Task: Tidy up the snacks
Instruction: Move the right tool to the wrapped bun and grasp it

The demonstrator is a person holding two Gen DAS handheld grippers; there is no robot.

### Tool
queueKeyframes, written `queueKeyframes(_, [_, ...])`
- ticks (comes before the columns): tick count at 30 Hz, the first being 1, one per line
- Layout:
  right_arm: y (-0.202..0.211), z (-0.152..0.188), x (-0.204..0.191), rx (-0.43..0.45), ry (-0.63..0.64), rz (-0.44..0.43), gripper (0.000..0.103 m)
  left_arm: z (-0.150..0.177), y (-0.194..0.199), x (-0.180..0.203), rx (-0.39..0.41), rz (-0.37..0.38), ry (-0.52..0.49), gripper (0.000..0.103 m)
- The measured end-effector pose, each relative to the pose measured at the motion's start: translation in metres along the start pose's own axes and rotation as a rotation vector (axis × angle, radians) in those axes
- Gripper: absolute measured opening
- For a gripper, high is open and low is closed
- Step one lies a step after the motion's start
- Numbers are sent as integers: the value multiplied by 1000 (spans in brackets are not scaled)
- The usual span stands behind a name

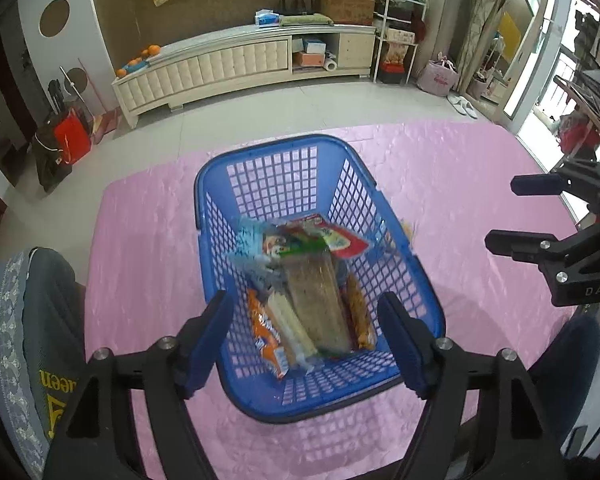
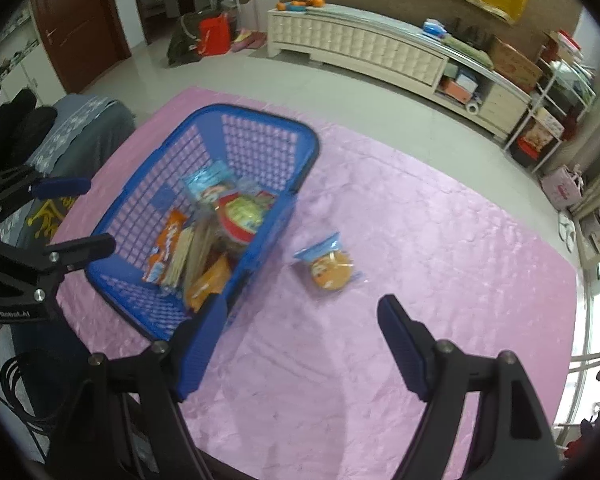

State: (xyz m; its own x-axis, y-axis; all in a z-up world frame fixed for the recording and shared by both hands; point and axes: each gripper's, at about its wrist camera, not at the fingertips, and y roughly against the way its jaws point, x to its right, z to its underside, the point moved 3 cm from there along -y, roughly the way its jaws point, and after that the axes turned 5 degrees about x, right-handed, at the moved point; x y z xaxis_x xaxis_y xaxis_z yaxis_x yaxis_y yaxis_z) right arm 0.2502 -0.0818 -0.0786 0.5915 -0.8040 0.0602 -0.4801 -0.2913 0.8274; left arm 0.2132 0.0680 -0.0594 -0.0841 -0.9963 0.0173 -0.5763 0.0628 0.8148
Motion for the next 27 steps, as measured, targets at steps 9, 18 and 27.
queueKeyframes(9, [-23, -9, 36, -54, -76, 13, 82, -23, -37, -5, -85, 2, 81, 75])
queueKeyframes(18, [-79, -3, 55, -150, -86, -57, 82, -27, -78, -25, -147, -33, 138, 75])
queueKeyframes(27, [-150, 6, 33, -227, 167, -120, 82, -6, -101, -34, -191, -29, 148, 75])
